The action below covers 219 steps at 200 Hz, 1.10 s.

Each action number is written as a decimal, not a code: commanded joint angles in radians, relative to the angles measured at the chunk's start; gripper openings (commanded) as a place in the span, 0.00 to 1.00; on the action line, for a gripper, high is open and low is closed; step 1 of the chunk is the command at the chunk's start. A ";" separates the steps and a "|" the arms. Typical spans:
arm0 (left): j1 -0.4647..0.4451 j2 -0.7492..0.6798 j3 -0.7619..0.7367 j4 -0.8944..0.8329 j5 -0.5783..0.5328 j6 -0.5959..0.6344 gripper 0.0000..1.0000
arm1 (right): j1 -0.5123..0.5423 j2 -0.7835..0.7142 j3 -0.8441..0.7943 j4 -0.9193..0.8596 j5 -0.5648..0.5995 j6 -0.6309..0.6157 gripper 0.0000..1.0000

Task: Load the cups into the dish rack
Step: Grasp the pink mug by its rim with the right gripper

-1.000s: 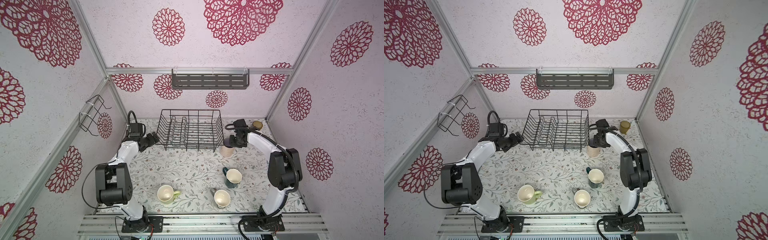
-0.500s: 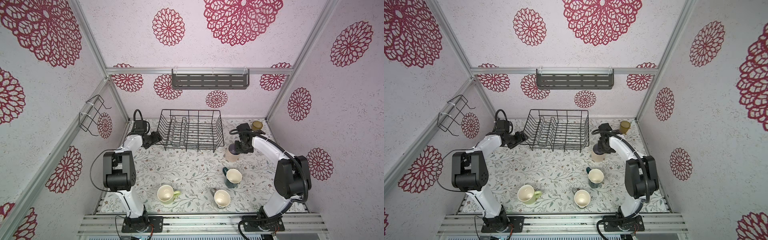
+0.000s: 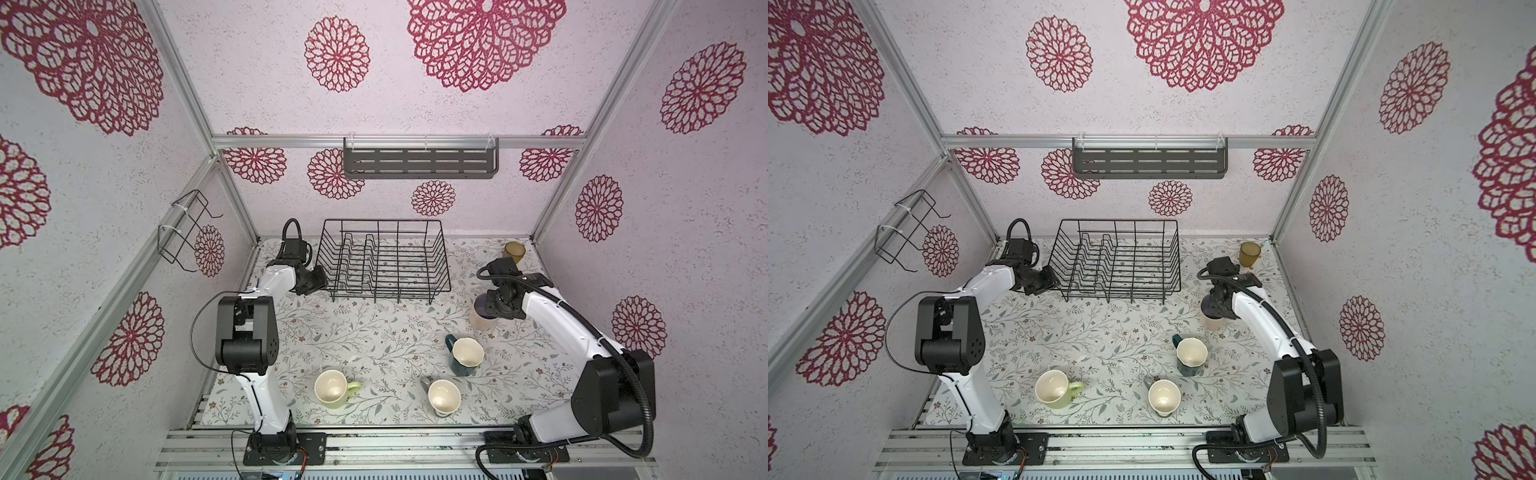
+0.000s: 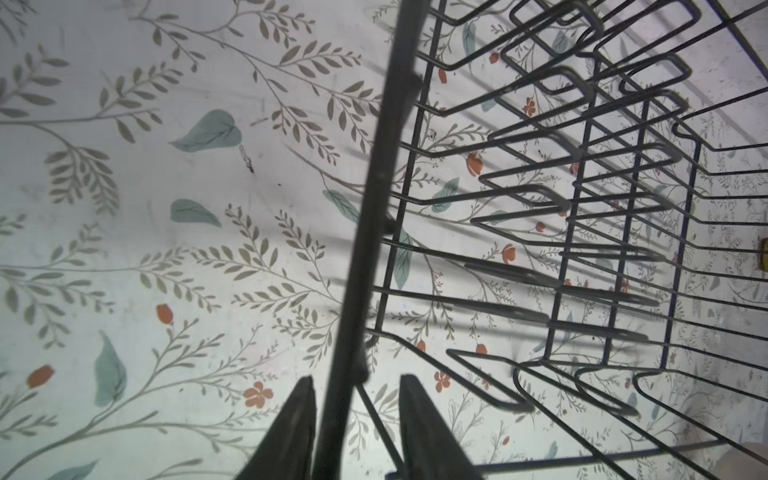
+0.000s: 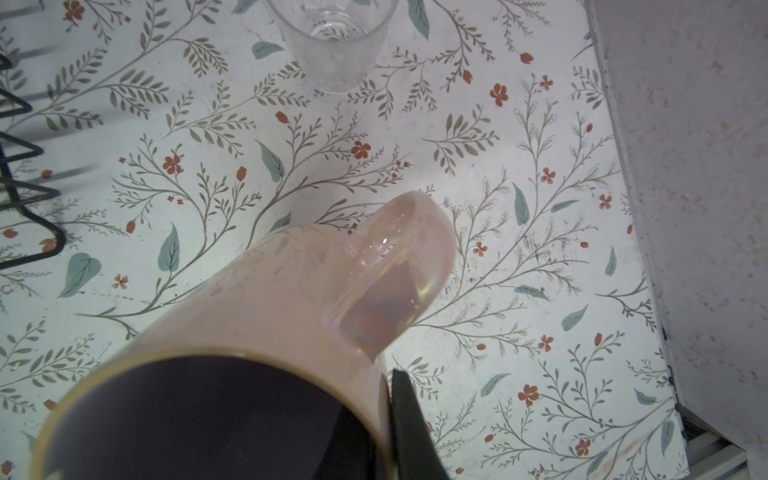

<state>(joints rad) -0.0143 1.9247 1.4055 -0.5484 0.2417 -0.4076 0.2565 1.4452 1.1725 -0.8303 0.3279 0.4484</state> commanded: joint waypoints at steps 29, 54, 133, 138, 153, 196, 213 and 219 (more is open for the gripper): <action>-0.015 -0.009 -0.004 -0.039 0.100 0.068 0.14 | -0.004 -0.090 0.008 0.036 0.044 0.021 0.00; -0.016 -0.028 -0.037 -0.035 0.113 0.089 0.02 | -0.003 -0.101 0.001 0.048 0.032 0.019 0.00; -0.027 -0.072 -0.110 -0.053 0.169 0.160 0.00 | -0.009 -0.090 0.007 0.002 0.047 0.065 0.00; -0.028 -0.078 -0.116 -0.052 0.185 0.160 0.00 | -0.009 -0.094 0.009 -0.002 0.053 0.071 0.00; -0.037 -0.098 -0.134 -0.040 0.211 0.168 0.00 | -0.012 -0.103 0.018 -0.022 0.071 0.093 0.00; -0.066 -0.089 -0.119 -0.054 0.230 0.166 0.00 | -0.038 -0.145 0.001 -0.057 0.043 0.138 0.00; -0.067 -0.101 -0.126 -0.057 0.234 0.162 0.00 | -0.062 -0.157 -0.003 -0.076 0.033 0.159 0.00; -0.067 -0.105 -0.128 -0.057 0.239 0.161 0.00 | -0.071 -0.160 -0.006 -0.078 0.024 0.161 0.00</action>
<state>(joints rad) -0.0528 1.8393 1.2888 -0.5716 0.3733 -0.2966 0.2180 1.3518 1.1450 -0.9012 0.3355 0.5457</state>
